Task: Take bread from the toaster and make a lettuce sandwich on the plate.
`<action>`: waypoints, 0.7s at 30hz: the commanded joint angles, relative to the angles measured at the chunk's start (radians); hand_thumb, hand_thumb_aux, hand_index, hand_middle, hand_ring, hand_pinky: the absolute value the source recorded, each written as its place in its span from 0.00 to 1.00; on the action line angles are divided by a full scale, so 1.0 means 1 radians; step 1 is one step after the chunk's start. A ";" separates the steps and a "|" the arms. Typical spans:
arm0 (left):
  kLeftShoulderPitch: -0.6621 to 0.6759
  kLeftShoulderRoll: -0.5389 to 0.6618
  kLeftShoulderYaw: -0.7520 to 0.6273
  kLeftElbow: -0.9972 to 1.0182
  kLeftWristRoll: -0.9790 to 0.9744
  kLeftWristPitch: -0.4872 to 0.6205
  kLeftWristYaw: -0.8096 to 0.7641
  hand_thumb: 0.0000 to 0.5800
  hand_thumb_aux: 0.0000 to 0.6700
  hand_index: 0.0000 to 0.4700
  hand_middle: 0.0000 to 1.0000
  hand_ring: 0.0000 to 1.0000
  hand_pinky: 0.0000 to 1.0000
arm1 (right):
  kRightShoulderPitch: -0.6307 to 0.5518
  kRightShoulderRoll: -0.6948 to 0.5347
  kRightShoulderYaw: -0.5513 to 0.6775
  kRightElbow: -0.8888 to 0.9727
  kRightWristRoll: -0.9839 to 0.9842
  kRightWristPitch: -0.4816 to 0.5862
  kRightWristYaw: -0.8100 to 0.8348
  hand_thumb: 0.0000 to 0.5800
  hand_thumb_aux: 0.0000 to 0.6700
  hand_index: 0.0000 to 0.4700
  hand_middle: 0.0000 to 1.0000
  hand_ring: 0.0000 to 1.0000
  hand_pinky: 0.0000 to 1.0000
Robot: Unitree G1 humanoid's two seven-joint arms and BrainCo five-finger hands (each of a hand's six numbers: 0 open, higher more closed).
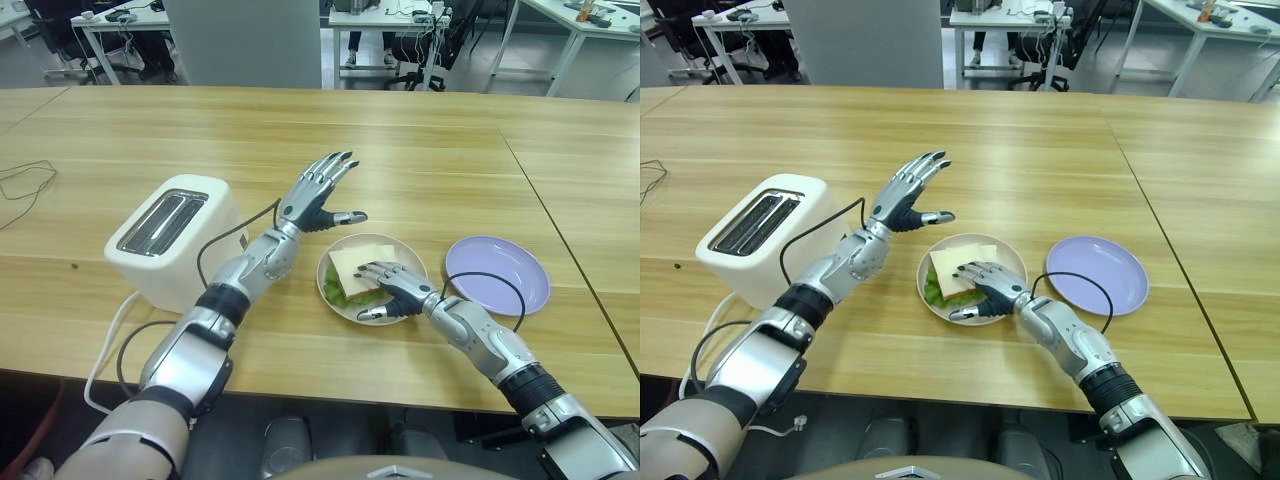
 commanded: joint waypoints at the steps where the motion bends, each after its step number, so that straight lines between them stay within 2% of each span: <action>1: 0.190 0.035 0.083 -0.281 -0.234 -0.001 -0.199 0.28 0.15 0.15 0.00 0.00 0.00 | 0.030 0.028 -0.182 -0.046 0.258 -0.080 -0.085 1.00 1.00 0.98 0.00 0.00 0.00; 2: 0.242 0.043 0.101 -0.349 -0.297 0.002 -0.243 1.00 1.00 0.98 0.00 0.00 0.00 | 0.041 0.033 -0.214 -0.060 0.325 -0.106 -0.077 1.00 1.00 0.98 0.00 0.00 0.00; 3: 0.293 0.050 0.117 -0.416 -0.355 0.016 -0.290 1.00 1.00 0.98 0.25 0.25 0.25 | 0.053 0.038 -0.241 -0.073 0.385 -0.127 -0.065 1.00 1.00 0.98 0.00 0.00 0.00; 4: 0.336 0.058 0.130 -0.471 -0.395 0.026 -0.326 1.00 1.00 0.98 0.87 0.87 0.87 | 0.067 0.041 -0.261 -0.087 0.441 -0.146 -0.047 1.00 1.00 0.98 0.00 0.00 0.00; 5: 0.373 0.067 0.139 -0.517 -0.426 0.034 -0.356 1.00 1.00 0.98 1.00 1.00 1.00 | 0.082 0.043 -0.274 -0.105 0.495 -0.161 -0.023 1.00 1.00 0.98 0.00 0.00 0.00; 8: 0.457 0.089 0.156 -0.626 -0.472 0.066 -0.441 1.00 1.00 0.98 1.00 1.00 1.00 | 0.129 0.042 -0.295 -0.166 0.602 -0.170 0.046 1.00 1.00 0.98 0.00 0.00 0.00; 9: 0.483 0.101 0.157 -0.654 -0.466 0.070 -0.466 1.00 1.00 0.98 1.00 1.00 1.00 | 0.148 0.036 -0.294 -0.189 0.622 -0.169 0.068 1.00 1.00 0.98 0.32 0.32 0.32; 10: 0.508 0.112 0.158 -0.679 -0.458 0.073 -0.486 1.00 1.00 0.98 1.00 1.00 1.00 | 0.169 0.027 -0.287 -0.211 0.637 -0.170 0.096 1.00 1.00 0.98 0.32 0.32 0.32; 11: 0.531 0.125 0.153 -0.700 -0.457 0.078 -0.515 1.00 1.00 0.98 1.00 1.00 1.00 | 0.190 0.018 -0.278 -0.232 0.645 -0.173 0.120 1.00 1.00 0.98 0.99 0.99 0.99; 16: 0.640 0.187 0.120 -0.776 -0.421 0.108 -0.645 1.00 1.00 0.98 1.00 1.00 1.00 | 0.298 -0.021 -0.245 -0.306 0.626 -0.188 0.198 1.00 1.00 0.98 1.00 1.00 1.00; 21: 0.689 0.207 0.058 -0.731 -0.292 0.138 -0.706 1.00 1.00 0.98 1.00 1.00 1.00 | 0.385 -0.048 -0.181 -0.315 0.499 -0.197 0.226 1.00 1.00 0.98 1.00 1.00 1.00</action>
